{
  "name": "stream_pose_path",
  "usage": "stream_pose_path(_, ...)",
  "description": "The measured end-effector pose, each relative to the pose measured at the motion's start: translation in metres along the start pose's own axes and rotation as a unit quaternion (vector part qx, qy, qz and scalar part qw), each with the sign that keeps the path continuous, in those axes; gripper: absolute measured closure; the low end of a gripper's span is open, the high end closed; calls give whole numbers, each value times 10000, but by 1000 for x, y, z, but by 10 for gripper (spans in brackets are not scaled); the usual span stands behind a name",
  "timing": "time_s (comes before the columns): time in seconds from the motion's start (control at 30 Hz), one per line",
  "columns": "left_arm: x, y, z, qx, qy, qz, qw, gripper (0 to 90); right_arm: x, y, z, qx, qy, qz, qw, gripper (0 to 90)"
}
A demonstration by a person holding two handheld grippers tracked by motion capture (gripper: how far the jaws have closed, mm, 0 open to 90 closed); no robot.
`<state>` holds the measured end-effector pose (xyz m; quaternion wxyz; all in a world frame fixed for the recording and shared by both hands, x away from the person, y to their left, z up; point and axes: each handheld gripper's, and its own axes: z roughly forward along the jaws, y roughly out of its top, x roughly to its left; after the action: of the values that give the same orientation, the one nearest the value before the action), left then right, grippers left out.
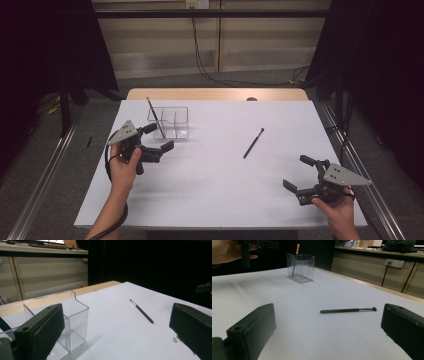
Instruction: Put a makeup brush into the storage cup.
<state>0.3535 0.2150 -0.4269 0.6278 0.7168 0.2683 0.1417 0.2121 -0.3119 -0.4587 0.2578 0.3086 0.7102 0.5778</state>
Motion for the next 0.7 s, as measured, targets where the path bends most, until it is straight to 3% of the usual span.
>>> stream_pose_path(0.23,-7,-3,-7,68,-130,112,9998,0,0,0,0,8,-1,3,10000,0)
stream_pose_path(0.5,-11,-8,-16,201,-130,216,9995,0,0,0,1,19,-2,5,10000,0)
stream_pose_path(0.7,-17,-8,-24,167,-146,257,9994,0,0,0,1,23,11,3,10000,0)
